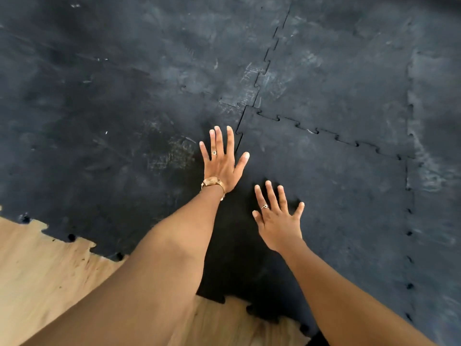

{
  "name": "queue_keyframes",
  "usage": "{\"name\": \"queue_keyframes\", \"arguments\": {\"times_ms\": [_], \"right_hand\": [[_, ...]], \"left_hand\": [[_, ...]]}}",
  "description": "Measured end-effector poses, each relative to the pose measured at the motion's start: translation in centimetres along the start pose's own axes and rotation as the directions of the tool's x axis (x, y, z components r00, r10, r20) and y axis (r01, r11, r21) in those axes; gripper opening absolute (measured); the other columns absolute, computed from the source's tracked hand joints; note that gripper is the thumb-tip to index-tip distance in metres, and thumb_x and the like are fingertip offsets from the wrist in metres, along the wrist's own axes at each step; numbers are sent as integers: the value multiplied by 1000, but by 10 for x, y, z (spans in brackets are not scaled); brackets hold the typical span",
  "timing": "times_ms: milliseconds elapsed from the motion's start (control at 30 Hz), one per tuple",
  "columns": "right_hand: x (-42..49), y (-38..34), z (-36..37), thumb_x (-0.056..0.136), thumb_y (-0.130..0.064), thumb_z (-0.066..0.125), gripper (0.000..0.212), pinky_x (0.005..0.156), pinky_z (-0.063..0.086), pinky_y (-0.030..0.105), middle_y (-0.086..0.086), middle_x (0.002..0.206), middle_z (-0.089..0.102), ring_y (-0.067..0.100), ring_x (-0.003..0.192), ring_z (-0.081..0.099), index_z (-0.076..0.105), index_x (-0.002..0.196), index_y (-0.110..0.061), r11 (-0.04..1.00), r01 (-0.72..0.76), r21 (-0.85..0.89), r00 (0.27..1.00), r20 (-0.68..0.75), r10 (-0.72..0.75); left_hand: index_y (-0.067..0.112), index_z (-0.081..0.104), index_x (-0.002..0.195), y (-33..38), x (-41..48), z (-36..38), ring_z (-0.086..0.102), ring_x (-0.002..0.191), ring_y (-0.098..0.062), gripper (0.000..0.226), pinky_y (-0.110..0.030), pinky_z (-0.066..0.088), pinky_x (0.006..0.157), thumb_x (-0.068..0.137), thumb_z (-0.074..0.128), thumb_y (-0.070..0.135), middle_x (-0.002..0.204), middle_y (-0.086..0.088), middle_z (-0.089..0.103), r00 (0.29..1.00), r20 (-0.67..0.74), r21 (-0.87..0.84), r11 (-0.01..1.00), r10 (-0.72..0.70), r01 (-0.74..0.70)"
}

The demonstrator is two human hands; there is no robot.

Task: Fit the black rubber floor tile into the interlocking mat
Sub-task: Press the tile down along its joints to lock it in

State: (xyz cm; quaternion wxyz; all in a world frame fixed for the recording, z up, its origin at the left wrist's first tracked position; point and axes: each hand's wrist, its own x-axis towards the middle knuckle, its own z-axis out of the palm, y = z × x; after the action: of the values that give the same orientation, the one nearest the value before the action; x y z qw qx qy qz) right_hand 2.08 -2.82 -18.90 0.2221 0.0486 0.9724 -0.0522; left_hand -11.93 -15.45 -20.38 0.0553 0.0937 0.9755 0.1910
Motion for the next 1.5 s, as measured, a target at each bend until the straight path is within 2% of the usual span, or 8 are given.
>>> {"name": "queue_keyframes", "arguments": {"times_ms": [133,200,300,467,667,900,1033,1500], "right_hand": [[-7,-3,-2,103,-45,19,62,110,8,71,-3,160,-23,25,147,-20,-19,149,-32,999,-21,38,1000,-17,22],[-16,-13,7,101,-49,20,67,112,9,68,4,159,-26,30,147,-19,-19,150,-26,985,-161,58,983,-77,166],[-23,-28,20,97,-57,14,72,112,1,69,7,158,-26,30,146,-22,-18,151,-22,895,-393,209,912,-37,409],[-15,-21,19,99,-54,14,68,105,-20,66,0,152,-40,24,138,-40,-34,140,-30,842,-411,349,911,138,388],[-21,-11,-1,98,-54,31,83,104,-21,67,0,145,-50,26,132,-47,-35,141,-30,839,-367,401,917,308,254],[-23,-8,-3,98,-52,34,85,100,-25,66,-1,141,-53,24,128,-50,-39,137,-33,846,-342,410,921,325,215],[-17,-3,1,96,-53,35,87,98,-26,66,-2,136,-57,26,126,-52,-43,129,-36,853,-345,392,911,358,203],[-23,-9,-15,98,-53,31,83,105,-18,67,3,144,-49,30,133,-44,-35,141,-30,862,-359,358,887,418,196]], "left_hand": [[11,-8,155,4,-25,-32,-15,150,-28,77,-42,-12,121,100,35,43,161,-8,-19,940,-242,-463,822,243,-331],[11,-6,155,-7,-40,-27,-15,150,-26,73,-38,-9,122,102,31,44,161,-7,-19,871,-194,-341,802,451,-491],[13,-4,156,-32,-52,4,-9,151,-27,71,-45,3,123,102,24,50,162,-15,-12,799,209,146,790,564,-596],[15,-4,156,-37,-46,17,-5,151,-28,76,-46,3,123,98,19,59,163,-16,-3,800,221,208,775,557,-597],[11,-3,155,-30,-55,1,-8,151,-26,72,-45,3,123,102,23,51,163,-14,-4,821,218,205,798,528,-567],[16,-8,155,0,-84,-3,-16,150,-22,67,-36,-11,122,103,27,41,162,-1,-17,922,-87,-298,873,378,-386],[15,-7,154,-12,-88,24,-17,149,-22,75,-44,0,123,100,38,43,163,-11,-9,899,79,-182,892,432,-413],[9,4,155,-3,-105,4,-14,150,-14,65,-40,2,124,103,38,29,164,-10,1,957,-8,-371,887,292,-274]]}}
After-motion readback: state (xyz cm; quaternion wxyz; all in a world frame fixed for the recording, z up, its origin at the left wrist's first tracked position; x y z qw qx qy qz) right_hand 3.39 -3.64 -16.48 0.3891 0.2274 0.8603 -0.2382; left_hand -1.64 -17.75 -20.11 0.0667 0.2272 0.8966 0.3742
